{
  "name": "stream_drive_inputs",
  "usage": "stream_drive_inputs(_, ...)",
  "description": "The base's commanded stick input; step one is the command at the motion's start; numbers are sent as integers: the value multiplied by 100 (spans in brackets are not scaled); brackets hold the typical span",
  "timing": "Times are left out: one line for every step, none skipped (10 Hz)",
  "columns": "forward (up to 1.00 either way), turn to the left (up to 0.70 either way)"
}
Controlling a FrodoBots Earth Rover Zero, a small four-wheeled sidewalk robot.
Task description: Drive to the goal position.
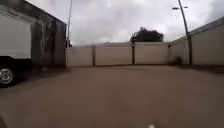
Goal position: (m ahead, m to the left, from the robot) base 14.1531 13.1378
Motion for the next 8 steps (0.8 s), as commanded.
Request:
stream_drive_inputs(70, 0)
stream_drive_inputs(70, 0)
stream_drive_inputs(70, 0)
stream_drive_inputs(70, 0)
stream_drive_inputs(70, 0)
stream_drive_inputs(70, 0)
stream_drive_inputs(70, 0)
stream_drive_inputs(70, 0)
